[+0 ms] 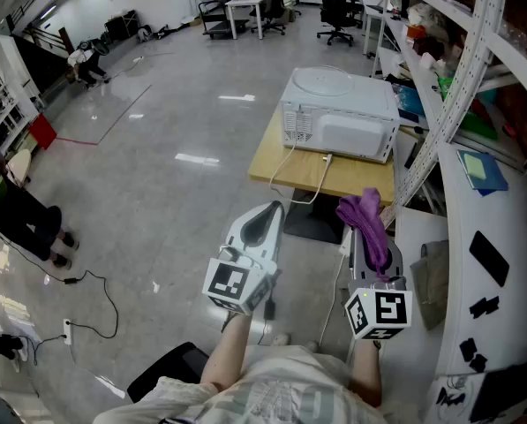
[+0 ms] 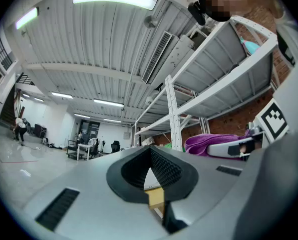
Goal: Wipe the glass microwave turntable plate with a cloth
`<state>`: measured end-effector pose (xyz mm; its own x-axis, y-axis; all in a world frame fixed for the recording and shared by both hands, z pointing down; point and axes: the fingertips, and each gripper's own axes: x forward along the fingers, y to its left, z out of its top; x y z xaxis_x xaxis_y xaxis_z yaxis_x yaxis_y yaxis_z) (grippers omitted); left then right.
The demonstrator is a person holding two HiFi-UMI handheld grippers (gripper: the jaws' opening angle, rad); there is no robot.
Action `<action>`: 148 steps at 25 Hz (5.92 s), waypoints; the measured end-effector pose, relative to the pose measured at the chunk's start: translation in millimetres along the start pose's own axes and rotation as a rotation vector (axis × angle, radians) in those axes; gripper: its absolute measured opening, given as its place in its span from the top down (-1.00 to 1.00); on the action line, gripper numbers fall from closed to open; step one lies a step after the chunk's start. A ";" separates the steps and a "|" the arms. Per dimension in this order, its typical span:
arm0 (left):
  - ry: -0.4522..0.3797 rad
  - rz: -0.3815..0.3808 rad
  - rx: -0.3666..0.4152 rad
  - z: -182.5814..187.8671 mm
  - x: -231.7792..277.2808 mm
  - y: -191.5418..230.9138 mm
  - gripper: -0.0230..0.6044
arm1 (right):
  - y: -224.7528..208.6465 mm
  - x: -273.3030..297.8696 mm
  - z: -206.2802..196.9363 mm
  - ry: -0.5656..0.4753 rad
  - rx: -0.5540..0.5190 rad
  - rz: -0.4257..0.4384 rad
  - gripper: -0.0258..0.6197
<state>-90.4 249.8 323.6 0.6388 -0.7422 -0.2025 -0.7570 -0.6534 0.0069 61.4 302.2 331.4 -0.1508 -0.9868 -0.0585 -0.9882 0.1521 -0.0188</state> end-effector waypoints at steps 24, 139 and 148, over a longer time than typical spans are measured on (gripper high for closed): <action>-0.001 0.091 -0.105 -38.0 -7.1 83.1 0.92 | 1.1 38.6 -25.7 0.035 0.063 -0.047 0.74; 0.647 -0.325 0.038 -154.8 466.3 182.7 0.92 | -191.9 450.3 -26.9 0.062 0.077 0.050 0.74; 0.363 -0.211 0.146 -141.0 444.7 306.5 0.92 | -185.3 453.7 -35.3 0.088 0.071 0.073 0.74</action>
<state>-19.0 -301.5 373.7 0.7686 -0.6160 0.1727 -0.5995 -0.7877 -0.1417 175.1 -175.7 343.6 -0.2275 -0.9735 0.0254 -0.9704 0.2244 -0.0889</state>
